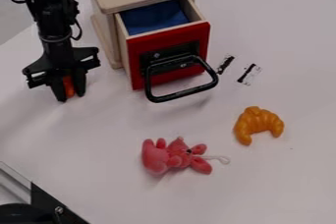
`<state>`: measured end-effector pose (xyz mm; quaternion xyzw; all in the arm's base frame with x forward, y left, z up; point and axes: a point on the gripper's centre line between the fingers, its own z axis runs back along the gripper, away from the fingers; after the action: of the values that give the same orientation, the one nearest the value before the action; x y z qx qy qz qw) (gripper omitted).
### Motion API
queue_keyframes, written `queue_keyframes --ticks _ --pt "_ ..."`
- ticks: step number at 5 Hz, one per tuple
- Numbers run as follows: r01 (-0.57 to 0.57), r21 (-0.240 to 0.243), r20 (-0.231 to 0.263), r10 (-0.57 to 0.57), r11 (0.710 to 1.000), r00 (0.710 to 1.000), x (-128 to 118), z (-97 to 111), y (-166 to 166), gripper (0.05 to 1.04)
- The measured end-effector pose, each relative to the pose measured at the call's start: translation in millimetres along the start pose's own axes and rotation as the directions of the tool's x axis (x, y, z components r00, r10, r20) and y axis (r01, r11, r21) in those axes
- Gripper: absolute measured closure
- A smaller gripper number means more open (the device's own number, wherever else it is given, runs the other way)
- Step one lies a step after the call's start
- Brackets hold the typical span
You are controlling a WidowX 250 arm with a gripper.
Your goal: Put the carrot in the drawer
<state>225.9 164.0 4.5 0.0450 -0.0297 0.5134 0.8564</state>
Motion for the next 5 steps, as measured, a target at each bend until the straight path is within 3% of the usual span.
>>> queue_keyframes --ticks 2,3,4,5 --pt "0.196 -0.088 0.099 -0.187 0.977 0.977 3 55 -6 0.729" --pt "0.325 -0.139 0.119 -0.31 0.935 0.943 -6 80 -10 0.729" --pt "0.497 -0.178 0.158 -0.473 0.849 0.866 -13 105 -16 0.729" --pt "0.69 -0.153 0.207 -0.66 0.707 0.722 -19 127 -29 0.729"
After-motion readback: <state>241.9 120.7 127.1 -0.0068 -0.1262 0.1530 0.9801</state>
